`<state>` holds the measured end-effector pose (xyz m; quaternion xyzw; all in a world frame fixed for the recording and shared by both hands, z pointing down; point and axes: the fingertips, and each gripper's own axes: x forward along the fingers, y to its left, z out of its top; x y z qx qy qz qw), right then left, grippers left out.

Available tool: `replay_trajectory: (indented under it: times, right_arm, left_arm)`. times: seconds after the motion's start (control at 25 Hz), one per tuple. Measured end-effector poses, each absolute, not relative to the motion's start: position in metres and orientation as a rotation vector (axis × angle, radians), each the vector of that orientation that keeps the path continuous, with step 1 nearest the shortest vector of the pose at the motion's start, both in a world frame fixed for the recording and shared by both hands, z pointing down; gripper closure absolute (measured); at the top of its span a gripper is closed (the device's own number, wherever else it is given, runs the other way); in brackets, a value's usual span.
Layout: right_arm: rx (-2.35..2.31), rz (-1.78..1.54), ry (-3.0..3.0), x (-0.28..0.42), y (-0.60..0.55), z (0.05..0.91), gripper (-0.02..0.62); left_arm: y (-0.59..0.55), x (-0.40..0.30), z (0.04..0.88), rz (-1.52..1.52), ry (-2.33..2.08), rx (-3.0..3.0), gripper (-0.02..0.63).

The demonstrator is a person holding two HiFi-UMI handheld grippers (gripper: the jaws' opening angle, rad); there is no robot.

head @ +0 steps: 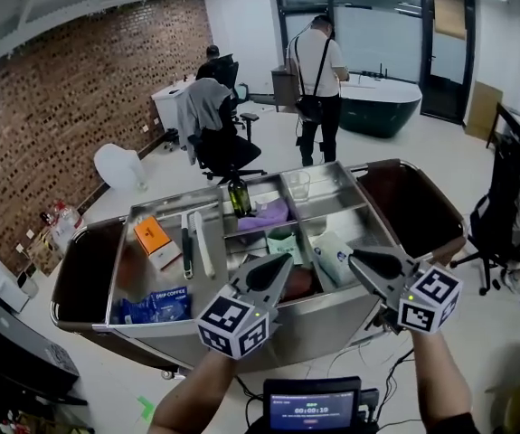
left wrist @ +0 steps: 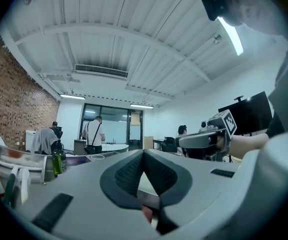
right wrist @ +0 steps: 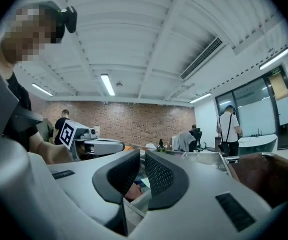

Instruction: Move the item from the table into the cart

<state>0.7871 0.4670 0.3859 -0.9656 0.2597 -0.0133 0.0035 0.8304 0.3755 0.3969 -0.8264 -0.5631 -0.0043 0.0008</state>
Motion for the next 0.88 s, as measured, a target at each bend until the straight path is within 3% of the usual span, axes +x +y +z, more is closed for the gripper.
replay_trajectory:
  times: [0.44,0.88]
  right_arm:
    - [-3.03,0.181,0.566,0.749,0.487,0.407,0.592]
    - [-3.07,0.137,0.491,0.755,0.486,0.424,0.592]
  left_arm:
    - [0.324,0.809,0.408,0.133,-1.728,-2.626,0.604]
    - [0.314,0.807,0.425,0.078,-1.643,-2.726,0.604]
